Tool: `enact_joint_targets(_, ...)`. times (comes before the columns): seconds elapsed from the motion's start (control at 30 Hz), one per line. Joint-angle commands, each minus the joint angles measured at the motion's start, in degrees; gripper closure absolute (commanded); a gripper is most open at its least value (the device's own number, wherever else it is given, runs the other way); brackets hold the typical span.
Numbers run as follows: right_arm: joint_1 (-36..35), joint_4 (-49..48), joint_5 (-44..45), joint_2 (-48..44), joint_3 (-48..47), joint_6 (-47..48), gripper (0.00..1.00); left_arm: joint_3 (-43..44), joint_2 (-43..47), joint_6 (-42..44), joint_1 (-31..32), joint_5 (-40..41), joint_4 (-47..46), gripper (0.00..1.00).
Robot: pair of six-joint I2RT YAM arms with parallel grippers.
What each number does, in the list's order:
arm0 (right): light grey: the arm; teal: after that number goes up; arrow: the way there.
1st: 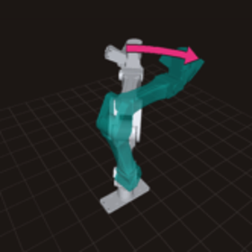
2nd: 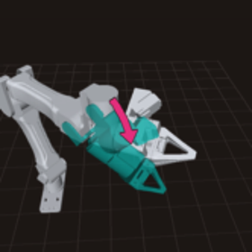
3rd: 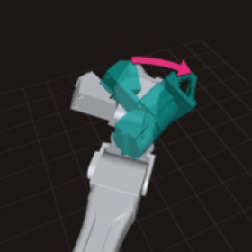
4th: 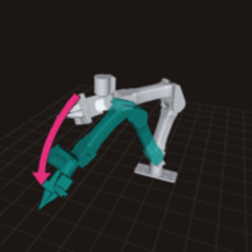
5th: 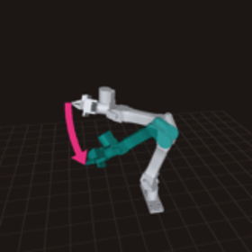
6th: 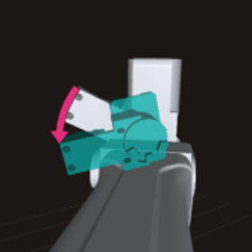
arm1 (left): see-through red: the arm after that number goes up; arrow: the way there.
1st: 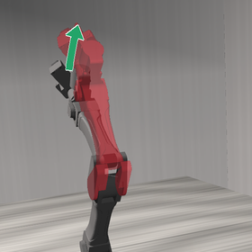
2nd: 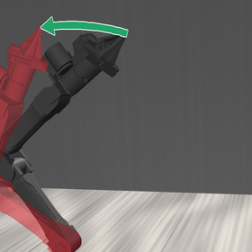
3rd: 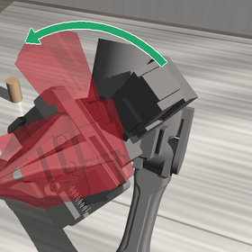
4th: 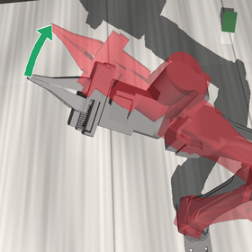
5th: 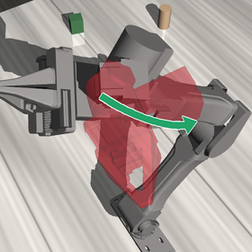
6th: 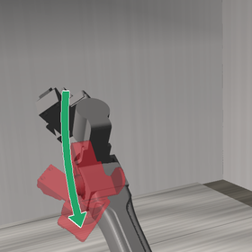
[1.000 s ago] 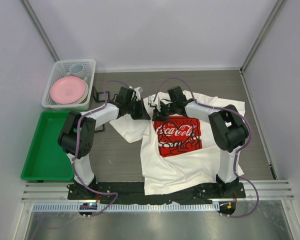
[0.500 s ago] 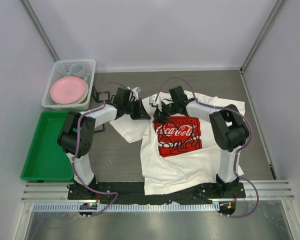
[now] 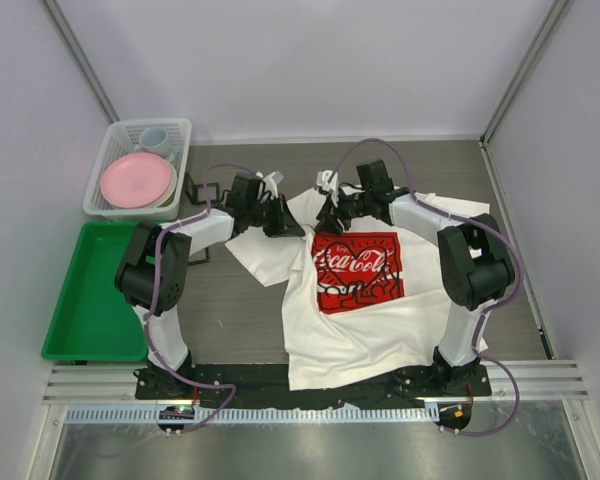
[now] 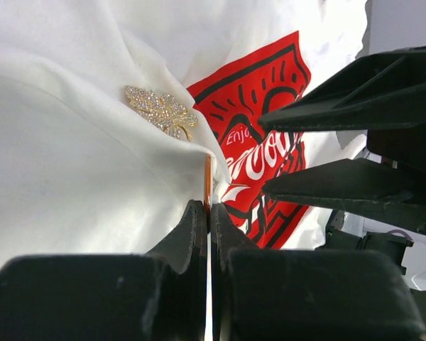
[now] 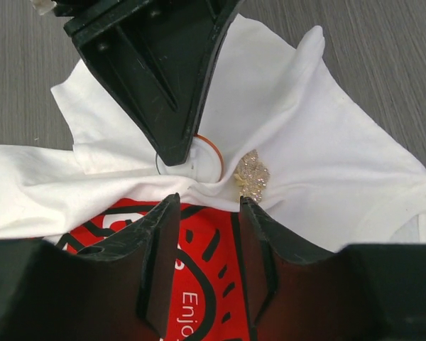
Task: Pin the brooch onto the clothing
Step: Cross the brooch over the flattened clothing.
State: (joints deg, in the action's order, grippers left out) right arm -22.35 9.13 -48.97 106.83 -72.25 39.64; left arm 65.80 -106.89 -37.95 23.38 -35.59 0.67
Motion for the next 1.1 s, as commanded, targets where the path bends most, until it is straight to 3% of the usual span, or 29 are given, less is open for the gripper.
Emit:
enact_joint_targets(0.0,-0.4,0.3,-3.0,-2.0,-0.9,-3.2,0.59,-0.5,0.5,-0.6,-0.9,-4.7,-5.3,1.00)
enact_joint_targets(0.23,0.3,6.9,-3.9,0.1,-3.2,3.9,0.60,2.1,-1.0,8.1,-1.3,-10.0,-0.9,1.00)
enact_joint_targets(0.6,1.8,26.2,-4.5,1.4,-9.3,19.4,0.47,12.9,-6.1,35.5,-1.6,-20.3,18.7,1.00)
enact_joint_targets(0.83,2.2,28.1,-8.6,1.2,-9.6,17.8,0.39,20.6,-9.8,46.5,-1.4,-24.6,27.6,1.00)
enact_joint_targets(1.07,2.0,24.9,-9.4,3.7,-11.7,13.6,0.39,28.0,-13.3,62.3,-0.8,-25.8,44.5,1.00)
